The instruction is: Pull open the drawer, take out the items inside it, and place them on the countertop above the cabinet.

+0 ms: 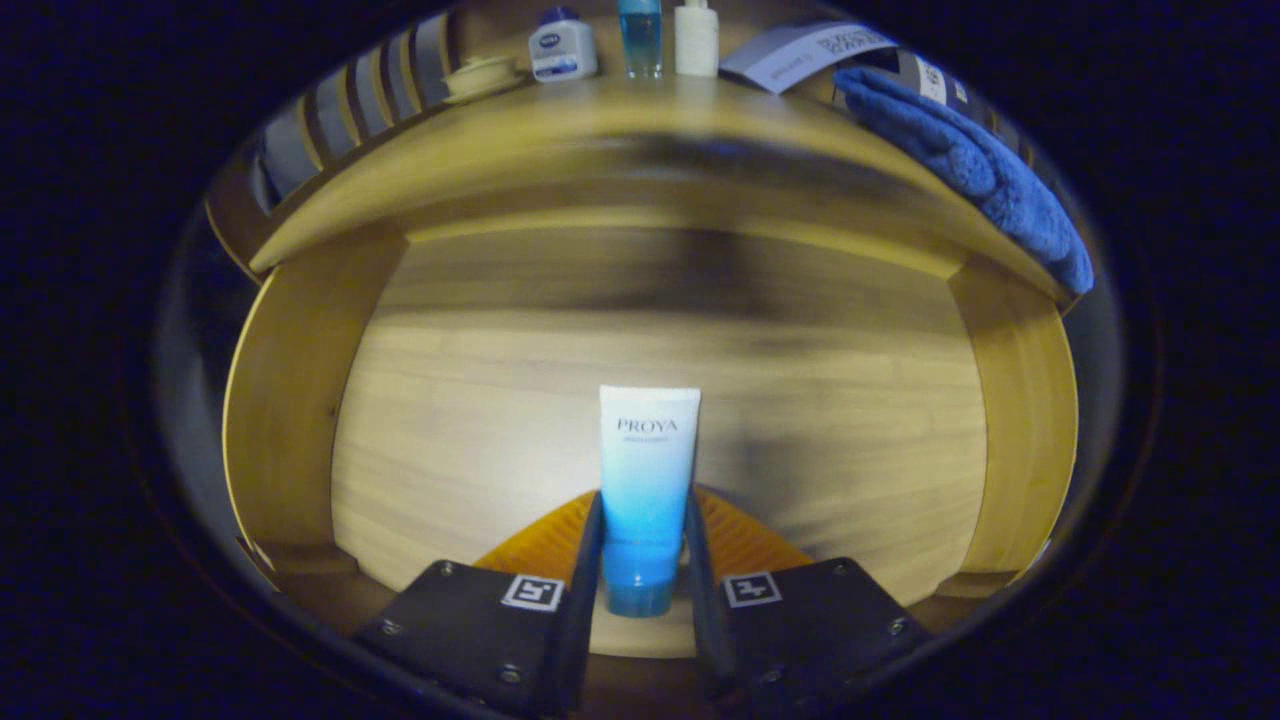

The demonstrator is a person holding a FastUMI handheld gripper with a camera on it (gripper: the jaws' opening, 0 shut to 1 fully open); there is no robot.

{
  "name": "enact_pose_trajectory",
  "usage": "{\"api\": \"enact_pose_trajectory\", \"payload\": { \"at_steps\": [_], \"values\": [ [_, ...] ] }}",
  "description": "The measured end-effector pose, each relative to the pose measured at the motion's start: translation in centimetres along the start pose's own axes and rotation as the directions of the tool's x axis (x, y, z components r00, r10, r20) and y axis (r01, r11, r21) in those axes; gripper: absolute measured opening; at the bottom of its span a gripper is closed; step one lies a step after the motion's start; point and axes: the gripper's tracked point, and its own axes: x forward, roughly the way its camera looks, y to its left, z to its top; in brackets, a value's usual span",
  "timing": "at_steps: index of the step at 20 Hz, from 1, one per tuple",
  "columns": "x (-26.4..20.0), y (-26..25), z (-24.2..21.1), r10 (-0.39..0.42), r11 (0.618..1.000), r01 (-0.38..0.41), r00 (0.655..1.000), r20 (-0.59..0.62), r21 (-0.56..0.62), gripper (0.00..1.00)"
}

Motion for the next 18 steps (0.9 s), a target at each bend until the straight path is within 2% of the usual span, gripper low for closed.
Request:
{"api": "enact_pose_trajectory", "payload": {
  "at_steps": [1,2,7,9,13,15,18],
  "values": [
    [-0.6,-0.8,0.3,-0.030,1.000,0.030,0.999,0.029,-0.001,0.43],
    [-1.1,-1.0,0.8,-0.035,0.999,0.034,0.998,0.047,0.012,0.38],
    [-4.9,-1.2,2.5,0.025,0.999,-0.031,0.984,0.178,0.033,0.38],
    [-6.7,-0.8,3.0,0.075,0.995,-0.088,0.968,0.240,0.041,0.37],
    [-10.8,-1.0,4.2,0.096,0.992,-0.120,0.919,0.382,0.038,0.37],
    [-13.0,-0.4,5.3,0.117,0.990,-0.137,0.883,0.455,0.013,0.37],
    [-14.8,-0.6,8.1,0.090,0.995,-0.104,0.836,0.542,-0.005,0.37]
  ]
}}
